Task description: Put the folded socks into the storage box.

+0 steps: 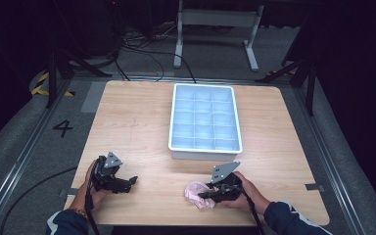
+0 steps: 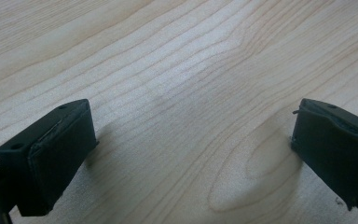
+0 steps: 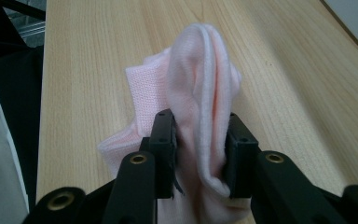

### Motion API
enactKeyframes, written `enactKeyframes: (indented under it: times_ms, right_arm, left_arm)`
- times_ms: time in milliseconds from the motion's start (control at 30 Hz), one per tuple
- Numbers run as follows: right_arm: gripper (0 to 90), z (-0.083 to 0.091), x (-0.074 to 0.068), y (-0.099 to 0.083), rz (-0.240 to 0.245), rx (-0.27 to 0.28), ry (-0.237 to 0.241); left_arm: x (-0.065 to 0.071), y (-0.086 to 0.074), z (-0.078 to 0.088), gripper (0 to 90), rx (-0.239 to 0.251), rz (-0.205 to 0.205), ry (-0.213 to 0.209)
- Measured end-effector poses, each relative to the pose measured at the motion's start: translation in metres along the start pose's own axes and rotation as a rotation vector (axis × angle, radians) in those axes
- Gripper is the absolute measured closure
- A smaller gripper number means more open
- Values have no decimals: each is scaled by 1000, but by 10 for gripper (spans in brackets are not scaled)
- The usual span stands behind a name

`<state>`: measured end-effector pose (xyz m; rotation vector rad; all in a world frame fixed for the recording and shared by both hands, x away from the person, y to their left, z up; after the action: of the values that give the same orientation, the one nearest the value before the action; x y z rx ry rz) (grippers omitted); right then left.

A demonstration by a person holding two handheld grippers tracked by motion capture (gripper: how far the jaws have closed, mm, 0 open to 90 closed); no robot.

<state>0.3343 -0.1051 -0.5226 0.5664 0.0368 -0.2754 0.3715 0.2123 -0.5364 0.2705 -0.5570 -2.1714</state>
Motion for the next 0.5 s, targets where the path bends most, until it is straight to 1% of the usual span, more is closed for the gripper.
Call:
enactKeyframes:
  times_ms: [67, 167, 233, 500]
  right_arm:
    - [714, 0, 0, 0, 10, 3, -2]
    - [729, 1, 0, 0, 12, 8, -10]
    - [736, 2, 0, 0, 8, 10, -1]
    - [743, 8, 2, -1, 17, 18, -27]
  left_arm:
    - [0, 0, 0, 0, 0, 0, 0]
    - [0, 0, 0, 0, 0, -1, -1]
    - [0, 0, 0, 0, 1, -5, 0]
    - [-1, 0, 0, 0, 0, -6, 0]
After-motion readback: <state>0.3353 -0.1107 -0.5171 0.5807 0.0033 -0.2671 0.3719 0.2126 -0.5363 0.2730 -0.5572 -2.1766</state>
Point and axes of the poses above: each handheld gripper's, and its own axes: z roughly backward along the jaws, y roughly out of its top, x roughly to its right, the point moved 7 cm from there along -z, roughly forward along the jaws, and after that the axes turned 12 degrees about -x, right-handed, at the moved point
